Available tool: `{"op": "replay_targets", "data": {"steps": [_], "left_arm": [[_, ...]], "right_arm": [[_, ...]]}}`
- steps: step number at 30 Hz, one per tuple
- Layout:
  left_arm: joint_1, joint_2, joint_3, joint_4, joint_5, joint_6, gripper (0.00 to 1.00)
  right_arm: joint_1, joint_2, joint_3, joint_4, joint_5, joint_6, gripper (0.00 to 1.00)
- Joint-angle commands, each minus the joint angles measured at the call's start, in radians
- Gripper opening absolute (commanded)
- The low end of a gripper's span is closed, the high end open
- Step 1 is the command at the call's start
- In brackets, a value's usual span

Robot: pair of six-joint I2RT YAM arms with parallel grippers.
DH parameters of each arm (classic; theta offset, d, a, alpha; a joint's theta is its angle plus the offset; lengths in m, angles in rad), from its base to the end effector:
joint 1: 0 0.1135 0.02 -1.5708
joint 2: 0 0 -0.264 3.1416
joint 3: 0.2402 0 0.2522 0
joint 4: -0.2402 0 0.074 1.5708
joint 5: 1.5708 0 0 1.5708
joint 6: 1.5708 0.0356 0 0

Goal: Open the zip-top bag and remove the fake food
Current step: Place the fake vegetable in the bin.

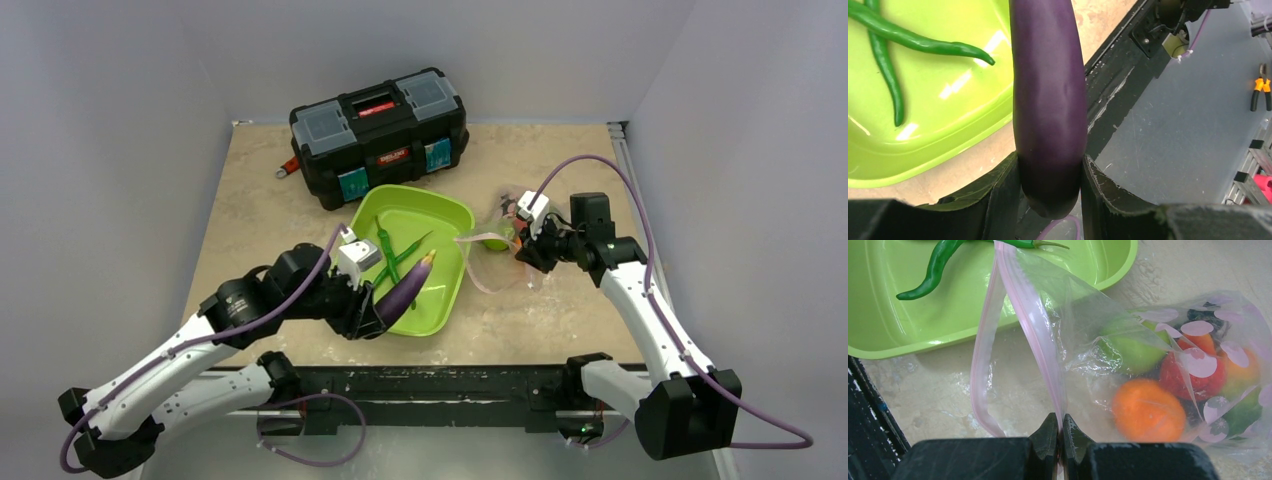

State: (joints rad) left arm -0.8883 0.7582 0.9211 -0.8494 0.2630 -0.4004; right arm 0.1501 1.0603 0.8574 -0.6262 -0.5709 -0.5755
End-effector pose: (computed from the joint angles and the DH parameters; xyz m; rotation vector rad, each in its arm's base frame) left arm 0.0837 -0.1177 0.3253 0.7307 2.3091 -0.9430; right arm 0.2080 0.0509 0.2766 -1.0465 2.0279 0.4643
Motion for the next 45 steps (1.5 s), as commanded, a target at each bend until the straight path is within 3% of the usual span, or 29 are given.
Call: {"op": "replay_targets", "data": {"steps": [1,11,45], "left_arm": [[0.010,-0.020,0.012,-0.024,-0.084,0.004,0.00],[0.028,-0.007,-0.004,-0.001,-0.163,-0.008,0.00],[0.100,0.034,-0.083,0.155,-0.193,-0.019,0.00]], "right_arm": [[-0.004,0.003,-0.006,0.025,-0.018,-0.001,0.00],[-0.005,0.004,-0.007,0.024,-0.017,-0.002,0.00],[-0.005,0.006,-0.008,0.021,-0.018,-0.010,0.00]]}}
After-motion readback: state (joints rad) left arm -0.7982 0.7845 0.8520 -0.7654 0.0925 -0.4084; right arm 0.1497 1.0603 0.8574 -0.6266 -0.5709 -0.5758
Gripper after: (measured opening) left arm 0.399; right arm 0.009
